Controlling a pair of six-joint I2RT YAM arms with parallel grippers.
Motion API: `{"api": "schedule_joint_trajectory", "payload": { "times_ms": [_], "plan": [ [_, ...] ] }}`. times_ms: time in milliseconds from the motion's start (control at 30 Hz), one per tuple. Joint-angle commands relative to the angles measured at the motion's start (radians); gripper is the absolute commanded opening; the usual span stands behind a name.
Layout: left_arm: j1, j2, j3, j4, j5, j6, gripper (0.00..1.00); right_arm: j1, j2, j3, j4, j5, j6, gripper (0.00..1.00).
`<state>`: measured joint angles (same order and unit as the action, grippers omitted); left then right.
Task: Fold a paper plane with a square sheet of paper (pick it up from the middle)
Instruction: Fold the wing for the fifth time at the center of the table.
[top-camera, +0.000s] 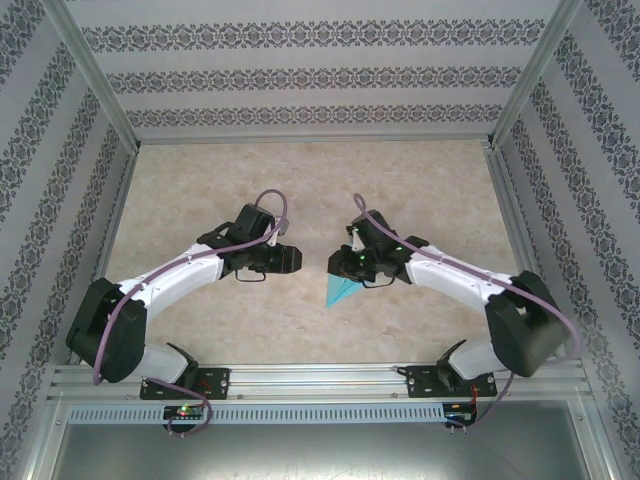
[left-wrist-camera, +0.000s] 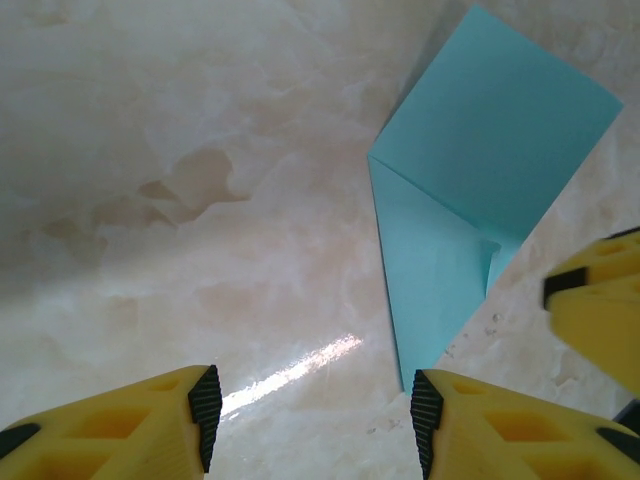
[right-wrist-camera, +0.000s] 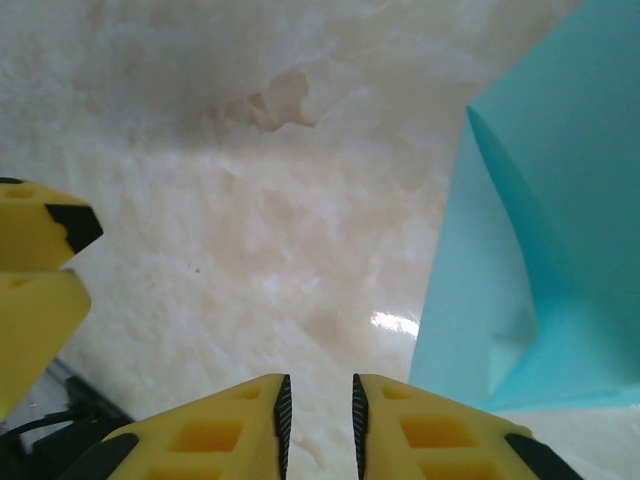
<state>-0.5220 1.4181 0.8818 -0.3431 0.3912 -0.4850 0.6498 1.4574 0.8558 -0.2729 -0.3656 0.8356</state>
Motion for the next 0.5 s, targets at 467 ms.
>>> {"api": "schedule_joint_trajectory", "payload": {
  "times_ms": [467],
  "plan": [
    [-0.007,0.099,-0.016,0.133,0.114,-0.048,0.55,0.052,0.207,0.174,-0.248,0.228,-0.112,0.23]
  ]
}}
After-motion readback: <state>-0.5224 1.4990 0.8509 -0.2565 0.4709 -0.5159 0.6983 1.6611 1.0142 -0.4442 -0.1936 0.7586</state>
